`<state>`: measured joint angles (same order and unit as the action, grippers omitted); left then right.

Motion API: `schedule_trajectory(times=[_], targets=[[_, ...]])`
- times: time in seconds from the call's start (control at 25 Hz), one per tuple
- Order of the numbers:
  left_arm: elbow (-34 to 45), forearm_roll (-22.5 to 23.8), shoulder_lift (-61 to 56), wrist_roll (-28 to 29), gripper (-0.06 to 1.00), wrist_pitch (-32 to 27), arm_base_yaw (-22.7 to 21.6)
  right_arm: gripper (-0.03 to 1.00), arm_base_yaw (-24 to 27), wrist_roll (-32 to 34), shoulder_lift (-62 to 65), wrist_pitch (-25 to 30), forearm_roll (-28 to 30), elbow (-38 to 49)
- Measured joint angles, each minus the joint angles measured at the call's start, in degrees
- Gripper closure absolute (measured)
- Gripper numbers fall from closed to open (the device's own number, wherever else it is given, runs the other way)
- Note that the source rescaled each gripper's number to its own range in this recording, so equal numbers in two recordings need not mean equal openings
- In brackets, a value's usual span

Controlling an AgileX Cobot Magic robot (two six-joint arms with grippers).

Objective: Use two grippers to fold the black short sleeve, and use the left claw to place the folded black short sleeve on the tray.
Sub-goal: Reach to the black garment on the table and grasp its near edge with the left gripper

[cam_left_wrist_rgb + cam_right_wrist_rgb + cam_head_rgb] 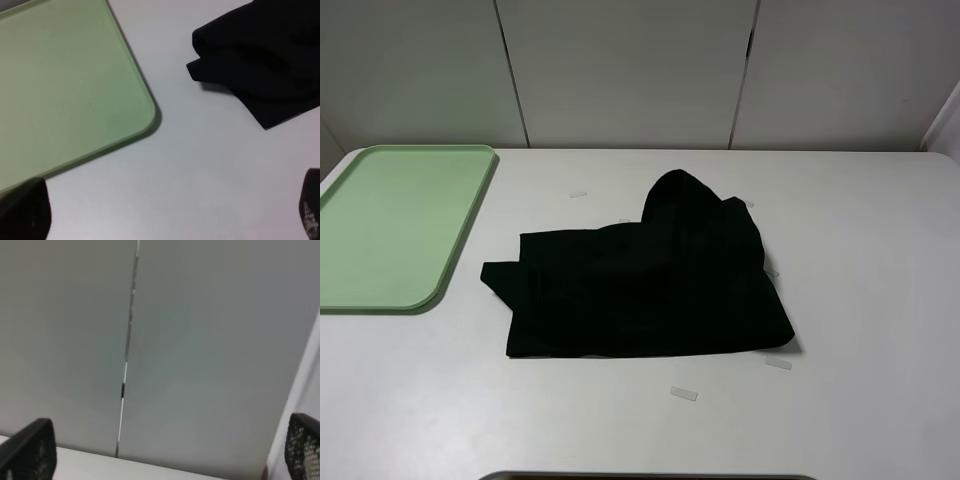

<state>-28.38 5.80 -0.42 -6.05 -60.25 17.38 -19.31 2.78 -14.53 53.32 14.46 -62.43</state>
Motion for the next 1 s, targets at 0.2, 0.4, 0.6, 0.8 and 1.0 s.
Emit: schedule_trajectory(times=[0.2, 0.4, 0.6, 0.8, 1.0], targets=[[0.0, 0.0, 0.0, 0.0, -0.06, 0.0, 0.0, -0.03, 0.0, 0.0, 6.6, 7.7, -0.5, 0.5], [0.0, 0.0, 0.0, 0.0, -0.06, 0.0, 0.0, -0.03, 0.0, -0.2, 13.4, 11.5, -2.1, 5.9], [0.0, 0.0, 0.0, 0.0, -0.06, 0.0, 0.0, -0.03, 0.0, -0.3, 15.1, 16.0, -6.4, 12.4], [0.0, 0.0, 0.0, 0.0, -0.06, 0.0, 0.0, -0.03, 0.0, -3.3, 15.1, 16.8, -9.4, 20.4], [0.0, 0.0, 0.0, 0.0, -0.06, 0.0, 0.0, -0.03, 0.0, -4.8, 15.0, 14.6, -11.1, 29.3]])
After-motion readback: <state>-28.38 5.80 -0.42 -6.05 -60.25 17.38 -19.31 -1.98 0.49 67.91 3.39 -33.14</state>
